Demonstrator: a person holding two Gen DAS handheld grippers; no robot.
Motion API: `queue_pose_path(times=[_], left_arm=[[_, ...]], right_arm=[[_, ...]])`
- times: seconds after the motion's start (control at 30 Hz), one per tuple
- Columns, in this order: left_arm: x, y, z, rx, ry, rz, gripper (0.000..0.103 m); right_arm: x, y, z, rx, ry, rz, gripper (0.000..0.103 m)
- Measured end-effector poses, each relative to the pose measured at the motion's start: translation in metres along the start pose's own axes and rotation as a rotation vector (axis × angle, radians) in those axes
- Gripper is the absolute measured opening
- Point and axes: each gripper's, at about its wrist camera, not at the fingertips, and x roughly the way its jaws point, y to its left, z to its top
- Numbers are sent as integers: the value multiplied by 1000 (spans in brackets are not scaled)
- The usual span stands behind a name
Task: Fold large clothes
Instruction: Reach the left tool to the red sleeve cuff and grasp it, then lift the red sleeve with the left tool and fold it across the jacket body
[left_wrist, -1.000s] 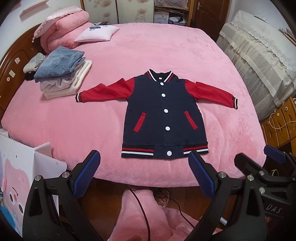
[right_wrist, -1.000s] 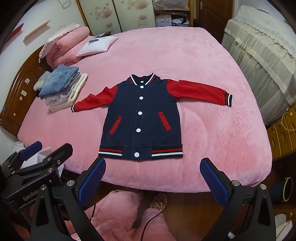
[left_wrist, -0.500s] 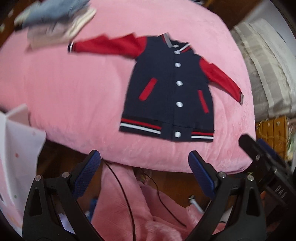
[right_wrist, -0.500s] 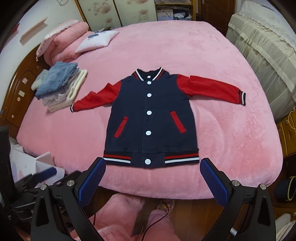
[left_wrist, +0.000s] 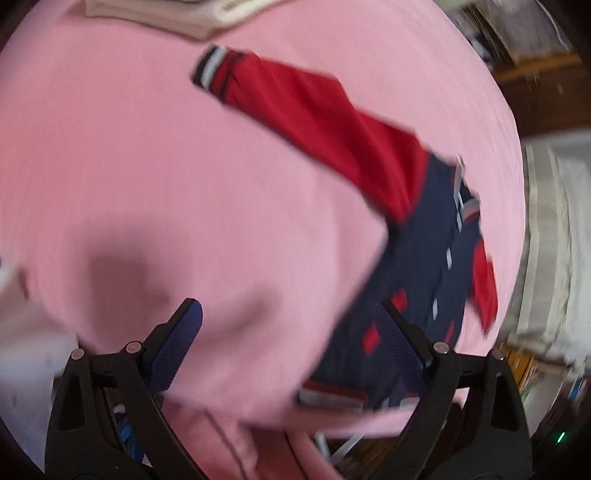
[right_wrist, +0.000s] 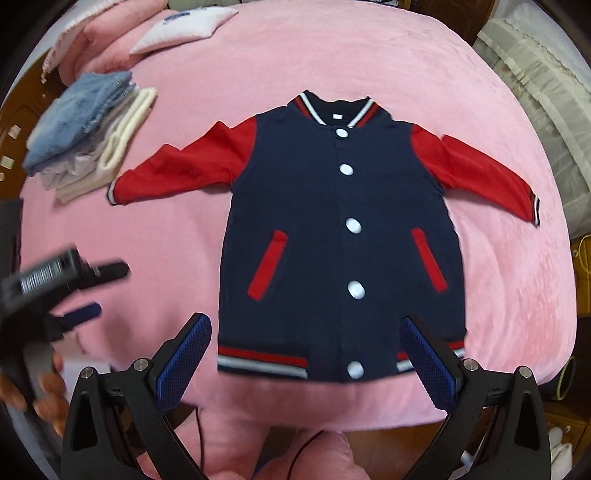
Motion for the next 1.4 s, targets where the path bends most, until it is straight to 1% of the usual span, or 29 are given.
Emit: queue_pose_path(times=[0.03, 0.1, 0.13, 0.17, 0.27, 0.37, 0.4, 0.43, 0.47, 0.53, 0.63, 0.7, 0.77, 0.87, 0.93, 0.97, 1.03, 1.07, 1.1, 1.13, 1.17, 1.23, 1.3, 1.37, 1.4], left_arm=[[9, 9, 21, -17, -28, -4, 87], [21, 17, 49, -47, -56, 1, 82], [31, 26, 67, -77, -80, 3, 75], [37, 31, 78, -97, -95, 0, 69], [60, 45, 113, -151, -127, -35, 68], [70, 48, 132, -195, -213, -74, 68], [71, 48, 136, -199, -243, -94, 66], [72, 47, 143, -209, -290, -111, 54], [73, 47, 147, -224, -311, -96, 37], [75, 49, 156, -273, -361, -69, 16], [67, 50, 160, -339, -461, -114, 16], [57, 46, 163, -344, -502, -101, 16], [42, 29, 162, -299, -562, -83, 15], [15, -10, 157, -144, -644, -60, 16], [1, -34, 155, -53, -654, -70, 16], [-5, -51, 152, -2, -657, -78, 16], [-18, -75, 145, 65, -675, -98, 16], [-17, -94, 125, 104, -683, -105, 16], [-18, -103, 108, 137, -690, -114, 16], [-20, -115, 99, 179, -695, -126, 16], [-15, -134, 86, 234, -694, -127, 16], [-1, -169, 60, 334, -677, -119, 16], [14, -204, 43, 396, -653, -100, 16], [40, -233, 28, 462, -605, -55, 16], [54, -249, 21, 495, -579, -4, 16]], right_arm=[[9, 7, 9, -1, 0, -11, 103], [26, 21, 25, 5, -16, -23, 103], [32, 22, 30, 14, -21, -21, 103], [44, 32, 39, 28, -20, -15, 103], [74, 47, 55, 44, 9, 6, 103], [98, 58, 67, 35, 10, 4, 103], [104, 59, 69, 30, 7, -5, 103], [108, 58, 69, 28, 2, -10, 103], [114, 60, 72, 28, -2, -18, 103], [125, 59, 76, 45, 2, -22, 103], [139, 49, 79, 85, 23, -7, 103], [150, 40, 87, 115, 35, -2, 103], [156, 29, 95, 142, 26, -5, 103], [160, 12, 107, 170, 9, -8, 103], [160, -1, 114, 177, -1, -4, 103], [161, -9, 119, 180, -10, -3, 103], [162, -22, 127, 185, -31, -8, 103], [165, -28, 133, 191, -42, -10, 103], [167, -35, 136, 198, -49, -10, 103], [168, -42, 137, 205, -53, -8, 103], [170, -50, 141, 217, -59, -3, 103], [168, -72, 137, 233, -71, 1, 103], [170, -91, 139, 251, -87, 3, 103], [170, -105, 143, 264, -100, 7, 103], [168, -110, 146, 269, -107, 7, 103]])
